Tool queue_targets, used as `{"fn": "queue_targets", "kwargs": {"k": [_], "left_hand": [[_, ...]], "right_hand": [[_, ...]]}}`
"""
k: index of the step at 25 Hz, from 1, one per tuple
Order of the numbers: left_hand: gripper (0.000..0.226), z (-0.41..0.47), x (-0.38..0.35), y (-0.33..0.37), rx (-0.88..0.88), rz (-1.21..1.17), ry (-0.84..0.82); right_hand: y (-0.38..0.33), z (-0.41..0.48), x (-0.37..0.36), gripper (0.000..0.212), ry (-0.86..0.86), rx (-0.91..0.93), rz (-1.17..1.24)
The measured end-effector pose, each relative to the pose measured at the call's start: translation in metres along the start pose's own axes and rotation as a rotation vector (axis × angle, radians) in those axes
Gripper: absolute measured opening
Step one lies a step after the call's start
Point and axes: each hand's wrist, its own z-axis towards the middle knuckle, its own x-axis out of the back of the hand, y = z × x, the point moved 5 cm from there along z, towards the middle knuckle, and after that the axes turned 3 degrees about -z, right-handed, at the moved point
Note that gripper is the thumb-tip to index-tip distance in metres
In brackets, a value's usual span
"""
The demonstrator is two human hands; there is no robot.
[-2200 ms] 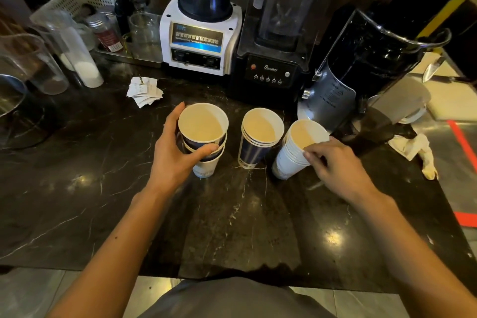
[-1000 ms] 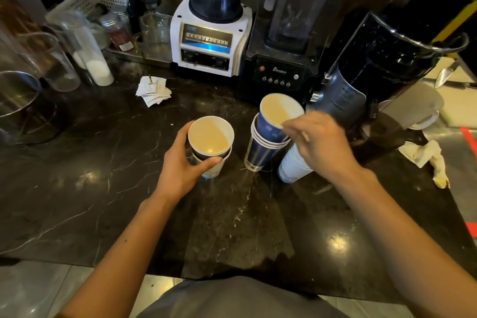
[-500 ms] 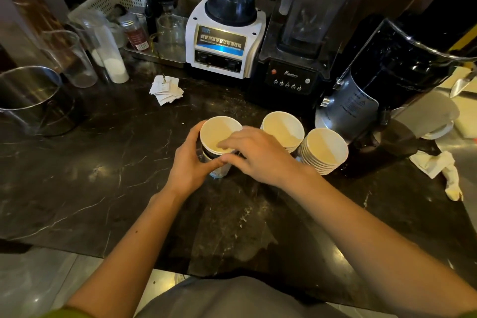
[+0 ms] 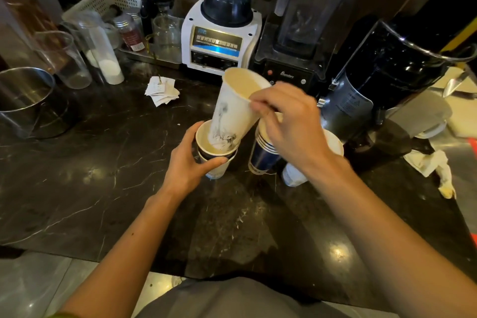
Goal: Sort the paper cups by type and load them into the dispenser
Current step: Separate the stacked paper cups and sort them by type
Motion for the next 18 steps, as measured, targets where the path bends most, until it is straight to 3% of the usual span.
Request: {"fn": "queue_targets", "kwargs": {"k": [5,8,12,16,18], "left_hand": [[0.088,0.001,-0.001,-0.005,0.027,0.02,0.013],[0.088,0.002,-0.002,-0.004,0.023,0.023,0.022],[0.089,0.002,-0.003,-0.007,0.045,0.013,0.035],[0.092,0.002,-0.001,-0.009,0.043,-0.011,0.023],[0.094,-0.001,0.0,-0.011,0.057,-0.035,-0.007]], "right_hand": [[0.039,-0.015,0.106,0.015,0.285,-0.141,-0.213],[0.062,-0.045,0.132,0.016,0.284,-0.19,-0.349],[0.087,-0.087,0.109,0.01,0.072,-0.231,-0.416],[0.112,-0.114,0.052,0.014,-0.42,-0.382,-0.32],[0.11,-0.118,0.037,0.019,-0.497,-0.418,-0.323]]}}
